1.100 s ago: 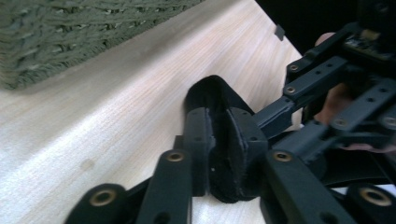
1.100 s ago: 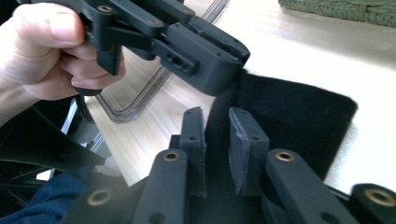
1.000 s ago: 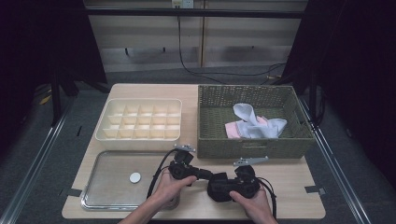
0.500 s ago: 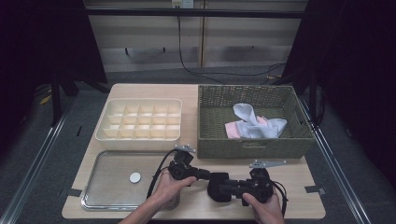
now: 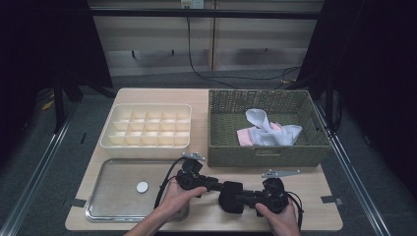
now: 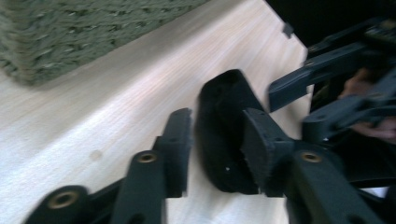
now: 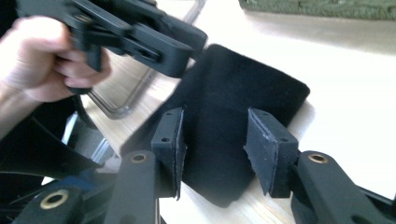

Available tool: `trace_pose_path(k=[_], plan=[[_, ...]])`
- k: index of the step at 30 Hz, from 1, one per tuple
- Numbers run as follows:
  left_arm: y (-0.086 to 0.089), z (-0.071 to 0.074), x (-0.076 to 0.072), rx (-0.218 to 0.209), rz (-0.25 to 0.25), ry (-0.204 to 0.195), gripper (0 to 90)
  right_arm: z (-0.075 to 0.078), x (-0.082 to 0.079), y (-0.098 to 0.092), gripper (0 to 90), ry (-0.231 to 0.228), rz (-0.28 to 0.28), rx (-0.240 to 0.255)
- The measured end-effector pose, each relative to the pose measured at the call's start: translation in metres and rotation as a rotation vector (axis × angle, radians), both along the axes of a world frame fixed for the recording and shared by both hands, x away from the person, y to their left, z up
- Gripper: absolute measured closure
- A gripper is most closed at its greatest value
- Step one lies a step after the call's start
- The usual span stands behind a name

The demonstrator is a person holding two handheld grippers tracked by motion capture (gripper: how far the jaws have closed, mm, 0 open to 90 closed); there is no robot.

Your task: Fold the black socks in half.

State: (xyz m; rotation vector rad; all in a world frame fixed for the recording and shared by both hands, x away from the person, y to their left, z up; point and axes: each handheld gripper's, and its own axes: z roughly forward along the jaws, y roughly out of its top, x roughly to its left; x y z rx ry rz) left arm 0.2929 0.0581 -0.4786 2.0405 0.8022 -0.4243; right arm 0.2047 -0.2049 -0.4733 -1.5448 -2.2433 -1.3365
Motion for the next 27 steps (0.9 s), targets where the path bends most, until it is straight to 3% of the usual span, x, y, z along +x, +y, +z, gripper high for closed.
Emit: trace_pose_path(k=[3,11,12,15,20,22,25,27], plan=[[-0.003,0.002,-0.003,0.005,-0.003,-0.004,50.2,-0.003,0.001,0.003,58.1,0.008,0.008,-0.026],[-0.011,0.000,-0.009,0.062,0.009,-0.014,37.5,-0.009,0.007,0.005,58.1,0.009,0.012,-0.041],[-0.011,-0.001,-0.008,0.045,0.011,-0.003,35.8,-0.009,0.007,0.005,58.1,0.008,0.011,-0.041],[-0.011,-0.003,-0.007,0.050,0.020,0.004,32.2,-0.010,0.007,0.007,57.9,0.009,0.015,-0.053],[-0.009,-0.002,-0.005,-0.003,0.030,0.039,30.1,-0.011,0.007,0.010,55.2,0.007,0.014,-0.068],[-0.009,-0.001,-0.006,-0.004,0.030,0.034,29.8,-0.012,0.008,0.011,54.6,0.009,0.017,-0.072],[-0.012,-0.004,-0.007,0.041,0.030,0.009,28.7,-0.013,0.009,0.014,53.9,0.013,0.022,-0.073],[-0.012,-0.009,-0.006,0.068,0.037,0.034,28.3,-0.012,0.008,0.015,53.4,0.011,0.021,-0.080]])
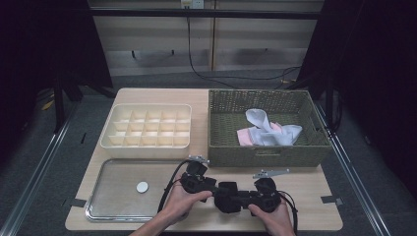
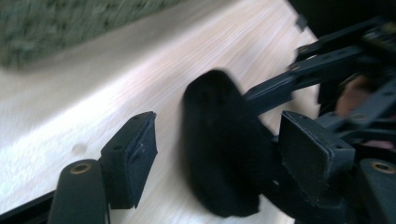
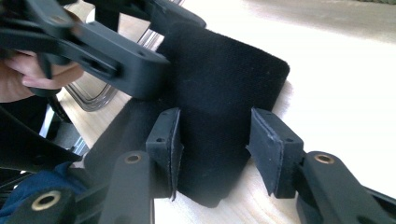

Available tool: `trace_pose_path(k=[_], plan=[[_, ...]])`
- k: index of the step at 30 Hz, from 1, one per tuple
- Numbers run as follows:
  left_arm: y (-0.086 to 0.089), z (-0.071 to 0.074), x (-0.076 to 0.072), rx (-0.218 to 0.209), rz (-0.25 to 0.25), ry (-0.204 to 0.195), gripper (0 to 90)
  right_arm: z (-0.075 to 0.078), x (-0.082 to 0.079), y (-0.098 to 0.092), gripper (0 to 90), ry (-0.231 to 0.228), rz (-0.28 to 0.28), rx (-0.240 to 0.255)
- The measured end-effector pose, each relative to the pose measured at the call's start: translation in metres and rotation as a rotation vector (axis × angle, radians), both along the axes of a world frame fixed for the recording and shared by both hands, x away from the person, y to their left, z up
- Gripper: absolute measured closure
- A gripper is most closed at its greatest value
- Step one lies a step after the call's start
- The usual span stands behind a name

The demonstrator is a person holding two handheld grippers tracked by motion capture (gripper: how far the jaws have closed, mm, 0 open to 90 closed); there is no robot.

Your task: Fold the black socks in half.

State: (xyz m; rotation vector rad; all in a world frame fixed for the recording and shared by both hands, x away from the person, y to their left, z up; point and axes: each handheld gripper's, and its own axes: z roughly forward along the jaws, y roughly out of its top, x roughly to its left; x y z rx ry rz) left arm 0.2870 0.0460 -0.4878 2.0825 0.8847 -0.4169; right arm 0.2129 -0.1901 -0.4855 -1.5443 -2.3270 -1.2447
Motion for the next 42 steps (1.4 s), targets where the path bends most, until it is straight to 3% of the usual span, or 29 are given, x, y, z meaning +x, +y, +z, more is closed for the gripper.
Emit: trace_pose_path(k=[5,12,16,19,22,31,35,38,42], plan=[[0.001,-0.004,-0.001,0.032,0.003,0.007,28.5,0.002,-0.008,-0.004,53.2,0.016,0.010,-0.010],[-0.001,-0.009,-0.004,0.019,-0.045,0.043,32.4,-0.004,-0.016,-0.001,66.5,0.039,0.039,-0.020],[-0.003,-0.012,-0.007,0.002,-0.083,0.048,41.9,-0.007,-0.014,0.000,69.2,0.045,0.036,-0.012],[-0.003,-0.012,-0.007,0.000,-0.088,0.051,46.0,-0.007,-0.014,0.001,69.6,0.047,0.036,-0.013],[-0.003,-0.011,-0.005,-0.020,-0.088,0.063,56.9,-0.008,-0.013,0.001,69.1,0.041,0.039,-0.009],[0.000,-0.002,-0.001,-0.021,-0.098,0.014,61.9,-0.007,-0.011,-0.004,59.8,0.028,0.021,0.011],[0.004,0.001,0.000,-0.010,-0.080,-0.006,61.9,-0.003,-0.009,-0.012,55.9,0.010,-0.005,0.014],[0.007,0.004,0.000,0.013,-0.090,-0.047,61.8,0.000,-0.008,-0.019,52.4,-0.007,-0.013,0.029],[0.013,0.010,-0.001,-0.001,-0.081,-0.060,61.8,0.005,-0.006,-0.027,49.5,-0.039,-0.039,0.042]])
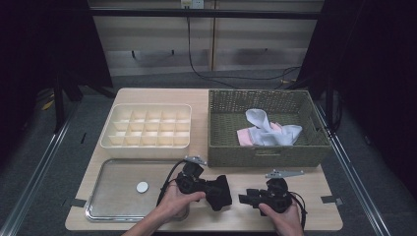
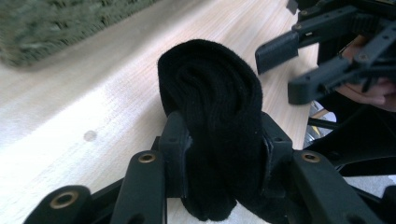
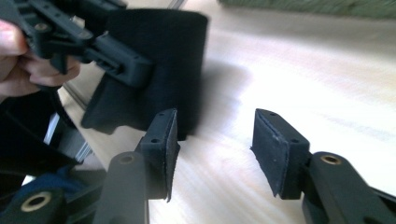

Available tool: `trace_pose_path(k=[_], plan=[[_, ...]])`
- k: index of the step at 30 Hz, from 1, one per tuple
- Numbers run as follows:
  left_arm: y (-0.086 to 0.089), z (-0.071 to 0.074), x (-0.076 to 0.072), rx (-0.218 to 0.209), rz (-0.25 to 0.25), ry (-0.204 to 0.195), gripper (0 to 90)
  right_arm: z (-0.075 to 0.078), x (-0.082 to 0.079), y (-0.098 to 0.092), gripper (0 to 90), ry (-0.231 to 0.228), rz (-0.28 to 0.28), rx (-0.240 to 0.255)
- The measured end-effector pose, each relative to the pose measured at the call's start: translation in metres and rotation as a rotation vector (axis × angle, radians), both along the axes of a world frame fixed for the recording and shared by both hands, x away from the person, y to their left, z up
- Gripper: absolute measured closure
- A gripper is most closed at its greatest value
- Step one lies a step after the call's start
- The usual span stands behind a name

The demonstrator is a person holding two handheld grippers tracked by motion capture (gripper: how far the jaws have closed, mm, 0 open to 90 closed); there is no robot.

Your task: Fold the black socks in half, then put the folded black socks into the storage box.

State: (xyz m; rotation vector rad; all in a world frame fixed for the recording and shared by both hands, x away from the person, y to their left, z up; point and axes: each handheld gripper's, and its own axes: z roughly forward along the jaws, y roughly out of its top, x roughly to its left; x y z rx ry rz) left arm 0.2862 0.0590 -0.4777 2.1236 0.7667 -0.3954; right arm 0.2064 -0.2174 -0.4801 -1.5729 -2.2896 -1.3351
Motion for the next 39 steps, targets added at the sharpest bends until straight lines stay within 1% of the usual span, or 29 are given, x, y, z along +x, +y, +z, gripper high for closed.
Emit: trace_pose_path(k=[3,5,6,8,10,11,15,17,18,20,21,24,26,28,29,30,33,34,36,39], plan=[[0.005,0.004,0.002,-0.007,0.005,-0.008,61.7,0.002,0.001,-0.006,48.4,-0.010,-0.018,0.007],[0.008,0.005,0.003,-0.011,0.023,-0.009,61.7,0.003,0.001,-0.010,44.1,-0.015,-0.034,0.004],[0.009,0.006,0.004,-0.011,0.024,-0.006,61.7,0.003,0.001,-0.013,44.8,-0.015,-0.043,0.005],[0.013,0.007,0.005,-0.006,0.033,-0.015,61.7,0.004,0.001,-0.015,44.0,-0.024,-0.050,0.006],[0.015,0.007,0.006,-0.008,0.036,-0.013,61.6,0.005,0.002,-0.017,41.0,-0.023,-0.064,-0.004],[0.020,0.009,0.006,-0.001,0.043,-0.020,61.6,0.005,0.002,-0.018,39.4,-0.022,-0.069,-0.009],[0.029,0.013,0.009,-0.016,0.062,-0.015,61.6,0.005,0.003,-0.018,35.8,-0.021,-0.076,-0.025],[0.030,0.013,0.009,-0.014,0.063,-0.014,61.6,0.005,0.003,-0.018,35.7,-0.022,-0.080,-0.030],[0.030,0.016,0.010,0.002,0.065,-0.028,61.5,0.005,0.003,-0.018,35.6,-0.023,-0.081,-0.033],[0.030,0.020,0.011,-0.010,0.059,-0.038,61.5,0.005,0.003,-0.018,35.6,-0.025,-0.081,-0.029],[0.030,0.021,0.011,-0.007,0.052,-0.047,61.5,0.005,0.003,-0.018,35.6,-0.024,-0.082,-0.031],[0.030,0.021,0.010,0.009,0.054,-0.052,61.5,0.005,0.004,-0.020,35.6,-0.025,-0.087,-0.031],[0.032,0.023,0.010,0.016,0.064,-0.057,61.5,0.005,0.003,-0.021,35.6,-0.029,-0.092,-0.026],[0.035,0.024,0.011,0.020,0.062,-0.062,61.5,0.006,0.002,-0.022,35.2,-0.032,-0.097,-0.022],[0.037,0.026,0.011,0.031,0.062,-0.074,61.5,0.006,0.002,-0.022,34.9,-0.031,-0.097,-0.019],[0.039,0.027,0.012,0.033,0.064,-0.080,61.5,0.006,0.001,-0.022,34.9,-0.033,-0.097,-0.019],[0.046,0.031,0.014,0.021,0.077,-0.087,61.4,0.007,0.001,-0.022,34.4,-0.042,-0.104,-0.017],[0.048,0.032,0.015,0.027,0.084,-0.089,61.5,0.007,0.001,-0.023,34.4,-0.045,-0.108,-0.016],[0.051,0.032,0.016,0.024,0.090,-0.085,61.4,0.008,0.002,-0.024,34.3,-0.054,-0.126,-0.014],[0.057,0.033,0.020,0.020,0.107,-0.085,61.4,0.009,0.003,-0.024,34.3,-0.056,-0.133,-0.017]])
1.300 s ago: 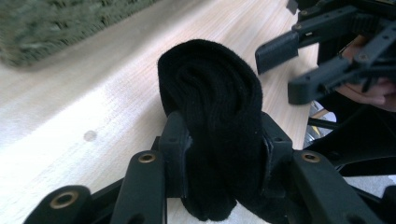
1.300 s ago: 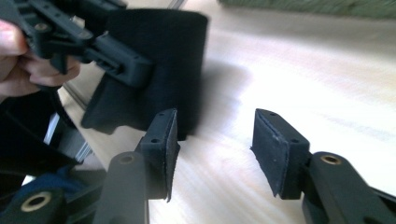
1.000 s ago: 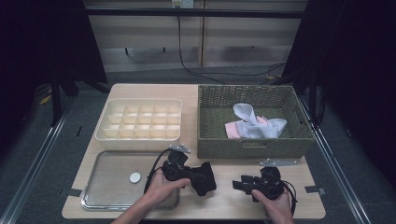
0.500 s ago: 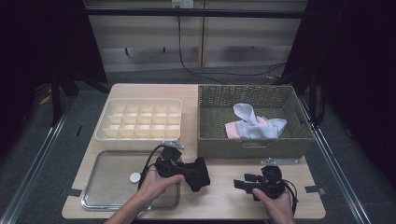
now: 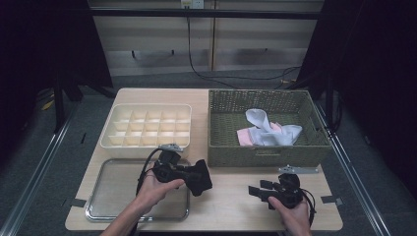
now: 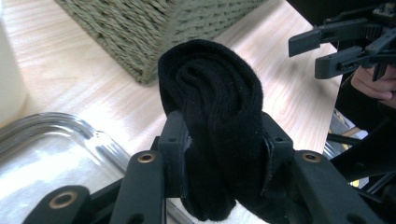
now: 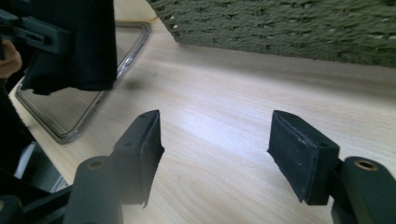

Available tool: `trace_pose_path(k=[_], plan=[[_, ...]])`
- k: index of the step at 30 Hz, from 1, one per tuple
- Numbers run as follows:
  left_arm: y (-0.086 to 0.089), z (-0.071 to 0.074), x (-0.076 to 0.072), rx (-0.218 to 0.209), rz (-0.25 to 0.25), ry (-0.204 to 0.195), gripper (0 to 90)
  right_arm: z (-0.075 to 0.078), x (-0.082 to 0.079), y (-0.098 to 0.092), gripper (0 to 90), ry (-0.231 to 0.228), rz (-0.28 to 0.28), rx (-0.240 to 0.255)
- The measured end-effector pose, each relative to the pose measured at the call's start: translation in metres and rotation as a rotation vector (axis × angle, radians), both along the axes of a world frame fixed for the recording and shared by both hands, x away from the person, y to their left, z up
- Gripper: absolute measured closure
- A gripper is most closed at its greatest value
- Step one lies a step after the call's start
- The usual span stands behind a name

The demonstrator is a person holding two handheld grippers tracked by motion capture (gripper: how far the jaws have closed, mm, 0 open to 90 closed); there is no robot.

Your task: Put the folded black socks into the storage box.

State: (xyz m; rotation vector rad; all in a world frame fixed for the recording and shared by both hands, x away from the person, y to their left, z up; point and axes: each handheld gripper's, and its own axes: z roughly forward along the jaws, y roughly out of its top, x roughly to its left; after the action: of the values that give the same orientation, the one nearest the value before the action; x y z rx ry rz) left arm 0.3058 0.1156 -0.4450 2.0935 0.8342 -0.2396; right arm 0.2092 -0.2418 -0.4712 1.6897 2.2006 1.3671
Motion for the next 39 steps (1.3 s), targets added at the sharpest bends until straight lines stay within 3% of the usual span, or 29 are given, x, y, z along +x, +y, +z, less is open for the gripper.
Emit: trace_pose_path(k=[6,9,20,23,27,35,39], plan=[[0.005,0.005,0.000,-0.006,0.016,-0.008,61.5,0.000,-0.001,0.001,34.8,-0.006,0.006,-0.011],[0.011,0.014,0.002,-0.003,0.032,-0.037,61.4,0.001,-0.002,0.000,34.6,-0.011,0.011,-0.016],[0.031,0.029,0.006,-0.015,0.100,-0.076,61.5,0.005,-0.004,-0.010,34.7,-0.028,-0.024,-0.001],[0.040,0.044,0.009,-0.033,0.128,-0.102,61.5,0.003,-0.003,-0.009,34.5,-0.019,-0.024,-0.001],[0.042,0.058,0.013,-0.034,0.126,-0.126,61.5,0.003,-0.003,-0.009,34.5,-0.016,-0.025,-0.002],[0.047,0.074,0.033,-0.043,0.179,-0.144,61.5,0.003,-0.002,-0.010,34.4,-0.016,-0.024,-0.001],[0.051,0.080,0.043,-0.018,0.204,-0.147,61.5,0.003,-0.002,-0.009,34.2,-0.015,-0.020,0.000]])
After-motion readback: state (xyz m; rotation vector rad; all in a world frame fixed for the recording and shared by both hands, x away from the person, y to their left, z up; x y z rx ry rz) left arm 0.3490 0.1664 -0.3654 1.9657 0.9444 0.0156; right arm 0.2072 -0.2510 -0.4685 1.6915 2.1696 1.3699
